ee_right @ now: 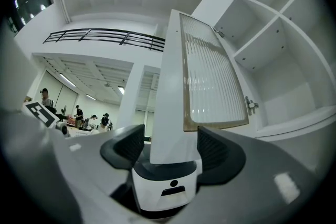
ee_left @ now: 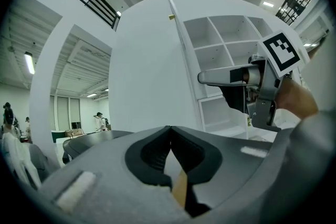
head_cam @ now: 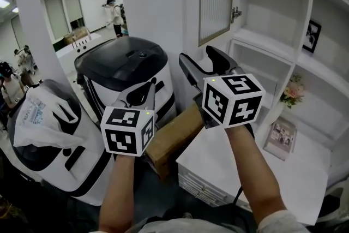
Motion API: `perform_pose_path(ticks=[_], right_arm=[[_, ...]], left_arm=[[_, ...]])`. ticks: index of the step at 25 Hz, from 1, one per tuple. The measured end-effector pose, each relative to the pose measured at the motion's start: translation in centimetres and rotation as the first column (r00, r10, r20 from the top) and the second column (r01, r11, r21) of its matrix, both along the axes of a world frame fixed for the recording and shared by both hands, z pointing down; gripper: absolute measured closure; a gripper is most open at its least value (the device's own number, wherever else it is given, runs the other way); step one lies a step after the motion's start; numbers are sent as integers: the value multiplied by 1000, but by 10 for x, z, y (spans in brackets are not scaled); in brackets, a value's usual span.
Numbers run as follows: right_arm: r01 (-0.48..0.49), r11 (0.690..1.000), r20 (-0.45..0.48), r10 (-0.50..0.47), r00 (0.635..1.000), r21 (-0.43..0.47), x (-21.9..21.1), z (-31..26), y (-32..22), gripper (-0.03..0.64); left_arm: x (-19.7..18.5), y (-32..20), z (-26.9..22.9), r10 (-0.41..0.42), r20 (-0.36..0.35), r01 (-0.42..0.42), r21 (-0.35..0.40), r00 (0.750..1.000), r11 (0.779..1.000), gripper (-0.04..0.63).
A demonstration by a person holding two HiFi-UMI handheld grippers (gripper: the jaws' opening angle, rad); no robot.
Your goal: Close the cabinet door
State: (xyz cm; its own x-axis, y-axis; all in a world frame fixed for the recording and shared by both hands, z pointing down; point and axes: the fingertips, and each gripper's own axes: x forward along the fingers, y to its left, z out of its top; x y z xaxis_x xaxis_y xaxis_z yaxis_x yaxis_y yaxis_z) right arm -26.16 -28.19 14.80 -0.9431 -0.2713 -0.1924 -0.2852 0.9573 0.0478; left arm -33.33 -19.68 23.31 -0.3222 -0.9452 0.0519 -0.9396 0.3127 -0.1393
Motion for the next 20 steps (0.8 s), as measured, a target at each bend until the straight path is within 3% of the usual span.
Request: perform_pose_path(ticks=[12,20], right_arm=[[-124,992,20,124,992,2,-19,-11,-8,313],[-266,964,21,266,964,15,-28,-11,-16,347]], left_arm=[[-17,-37,-9,165,28,-166,18,986,986,595],[-35,-58,-12,301,28,-302,37,953,953,595]])
